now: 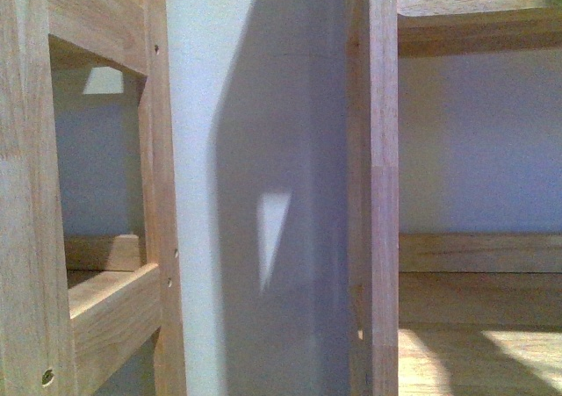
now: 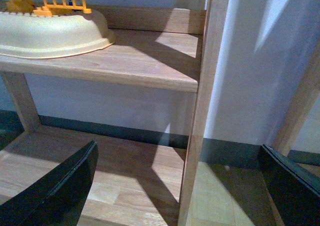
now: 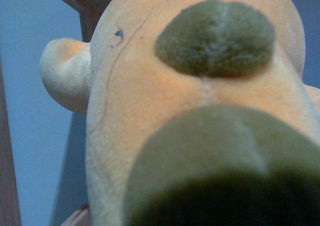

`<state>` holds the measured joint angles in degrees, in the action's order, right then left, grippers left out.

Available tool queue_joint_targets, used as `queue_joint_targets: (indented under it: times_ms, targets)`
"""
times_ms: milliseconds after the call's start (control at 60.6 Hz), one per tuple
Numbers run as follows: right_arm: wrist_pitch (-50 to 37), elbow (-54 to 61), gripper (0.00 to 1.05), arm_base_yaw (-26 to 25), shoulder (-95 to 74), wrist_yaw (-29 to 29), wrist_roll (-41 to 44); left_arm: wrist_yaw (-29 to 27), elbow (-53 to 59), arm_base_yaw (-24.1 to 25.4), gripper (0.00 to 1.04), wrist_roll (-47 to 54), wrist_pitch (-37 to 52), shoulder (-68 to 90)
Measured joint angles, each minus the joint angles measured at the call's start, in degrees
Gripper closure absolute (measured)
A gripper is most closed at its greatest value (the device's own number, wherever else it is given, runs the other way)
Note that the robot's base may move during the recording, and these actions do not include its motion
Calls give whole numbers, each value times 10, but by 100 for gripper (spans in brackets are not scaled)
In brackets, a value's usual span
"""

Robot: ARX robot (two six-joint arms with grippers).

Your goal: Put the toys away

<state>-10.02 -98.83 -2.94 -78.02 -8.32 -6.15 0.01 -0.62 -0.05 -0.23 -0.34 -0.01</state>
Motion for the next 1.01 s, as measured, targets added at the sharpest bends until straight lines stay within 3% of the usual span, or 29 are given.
queue_joint_targets:
  times_ms: [446, 776, 1007]
  targets:
    - [170, -117, 86, -42, -87, 59, -198, 0, 0, 0, 6, 0, 0, 0]
    - [239, -155, 86, -34, -117, 195, -295, 0, 0, 0, 6, 0, 0, 0]
    - [264, -163, 86, -33, -121, 248, -380, 0, 0, 0, 6, 0, 0, 0]
